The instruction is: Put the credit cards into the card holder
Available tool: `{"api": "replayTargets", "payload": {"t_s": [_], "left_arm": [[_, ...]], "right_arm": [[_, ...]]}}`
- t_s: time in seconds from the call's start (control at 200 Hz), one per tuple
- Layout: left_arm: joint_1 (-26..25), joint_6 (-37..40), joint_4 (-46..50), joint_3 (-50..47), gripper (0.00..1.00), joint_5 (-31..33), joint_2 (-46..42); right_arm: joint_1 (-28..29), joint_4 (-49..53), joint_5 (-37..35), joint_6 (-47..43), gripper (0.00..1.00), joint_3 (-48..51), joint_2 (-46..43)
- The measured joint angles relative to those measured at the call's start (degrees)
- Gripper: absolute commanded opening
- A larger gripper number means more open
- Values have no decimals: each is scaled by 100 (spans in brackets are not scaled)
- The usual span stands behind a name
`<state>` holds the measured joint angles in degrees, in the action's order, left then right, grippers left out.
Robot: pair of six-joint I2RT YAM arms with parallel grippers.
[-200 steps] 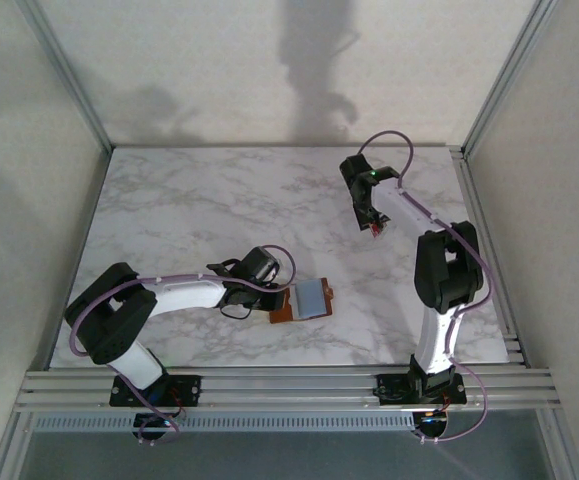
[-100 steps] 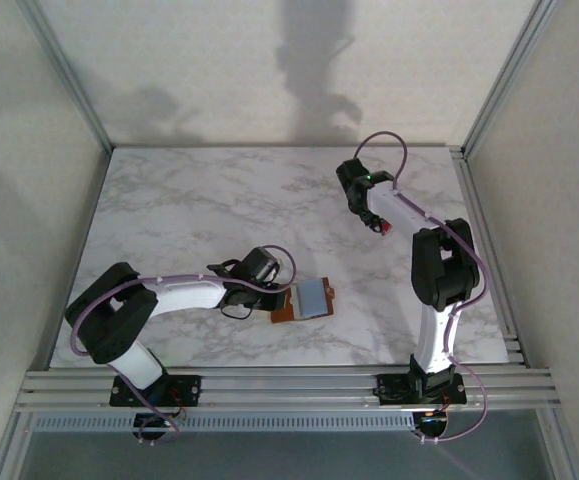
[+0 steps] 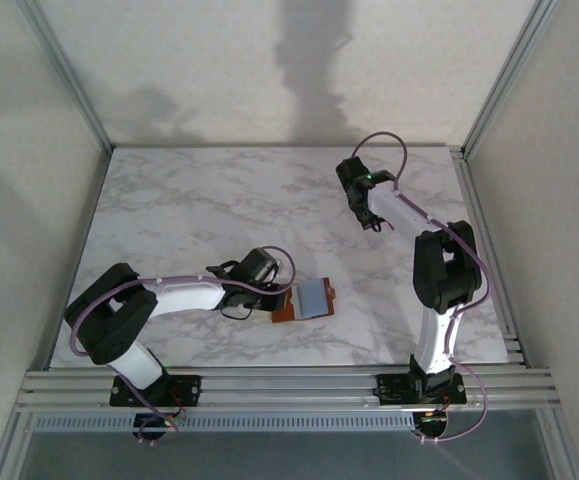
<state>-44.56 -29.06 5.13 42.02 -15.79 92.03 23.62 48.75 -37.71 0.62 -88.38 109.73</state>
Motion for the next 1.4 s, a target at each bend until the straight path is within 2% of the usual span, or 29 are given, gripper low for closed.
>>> {"api": "replayTargets", "payload": {"t_s": [0.506, 0.676, 0.801, 1.086, 1.286, 1.402], "left_arm": [[0, -4, -195, -13, 24, -92, 52], [0, -4, -170, -11, 26, -107, 28], [-15, 0, -85, 55, 30, -109, 24], [-37, 87, 710, 345, 35, -66, -105], [46, 125, 931, 496, 44, -319, -748], [157, 66, 750, 575, 47, -789, -1327]], "right_arm": [[-72, 184, 1141, 422, 0, 92, -586], [-70, 63, 2076, 833, 0, 590, -1882], [-70, -107, 2955, 1071, 0, 1078, -2881], [199, -424, 4964, 1797, 0, 2662, -4218], [295, -734, 5864, 2310, 0, 3517, -5082], [295, -909, 6273, 2435, 0, 3683, -5615]]}}
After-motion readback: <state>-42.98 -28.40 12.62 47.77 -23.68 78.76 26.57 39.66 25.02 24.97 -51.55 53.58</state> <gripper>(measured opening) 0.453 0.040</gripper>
